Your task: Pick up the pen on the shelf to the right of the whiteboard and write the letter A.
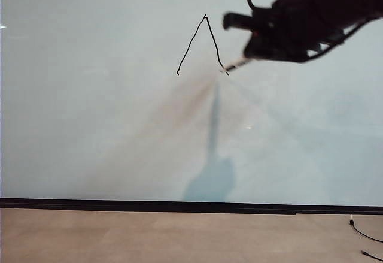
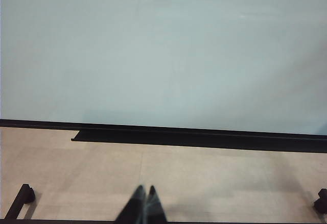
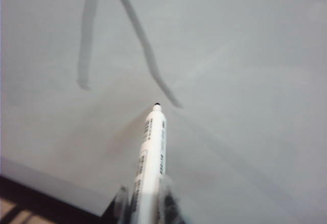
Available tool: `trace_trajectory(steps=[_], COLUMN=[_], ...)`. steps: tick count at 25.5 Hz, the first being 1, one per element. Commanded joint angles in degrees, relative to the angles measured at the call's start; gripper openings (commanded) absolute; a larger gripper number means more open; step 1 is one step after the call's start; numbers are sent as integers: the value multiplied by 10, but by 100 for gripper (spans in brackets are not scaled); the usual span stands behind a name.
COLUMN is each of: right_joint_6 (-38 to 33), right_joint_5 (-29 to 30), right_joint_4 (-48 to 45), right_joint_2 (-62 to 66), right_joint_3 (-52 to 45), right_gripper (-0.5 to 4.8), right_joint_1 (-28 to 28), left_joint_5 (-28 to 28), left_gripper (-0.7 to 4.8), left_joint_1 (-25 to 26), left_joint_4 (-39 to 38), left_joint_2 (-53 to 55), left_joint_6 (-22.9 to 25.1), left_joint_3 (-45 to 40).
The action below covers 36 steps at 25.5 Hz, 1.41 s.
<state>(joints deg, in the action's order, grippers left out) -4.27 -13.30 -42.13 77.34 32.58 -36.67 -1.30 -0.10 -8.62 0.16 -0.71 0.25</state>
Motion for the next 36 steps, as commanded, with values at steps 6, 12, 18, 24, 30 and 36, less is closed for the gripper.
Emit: trace_trajectory(steps=[6, 12, 18, 24, 30, 36], right_joint_6=[44, 58, 58, 58, 58, 58], right_joint_5=[17, 18, 12, 3, -21, -29], right_joint_4=[-28, -10, -12, -12, -14, -14], right_joint_2=[6, 31, 39, 40, 41, 41], right_joint_3=[38, 84, 91, 91, 91, 91], right_gripper=[-9, -9, -9, -9, -9, -9], right_joint_1=[-42, -40, -38, -37, -37, -37], left_joint_5=[0, 0, 0, 0, 0, 0], left_gripper=[-4, -4, -4, -4, -4, -4], left_joint_1=[0, 0, 0, 0, 0, 0], left_joint_4=[5, 5, 5, 5, 5, 5], left_joint_2=[0, 0, 0, 0, 0, 0], left_joint_6=[3, 3, 3, 3, 3, 3], left_joint_3=[1, 1, 1, 1, 1, 1])
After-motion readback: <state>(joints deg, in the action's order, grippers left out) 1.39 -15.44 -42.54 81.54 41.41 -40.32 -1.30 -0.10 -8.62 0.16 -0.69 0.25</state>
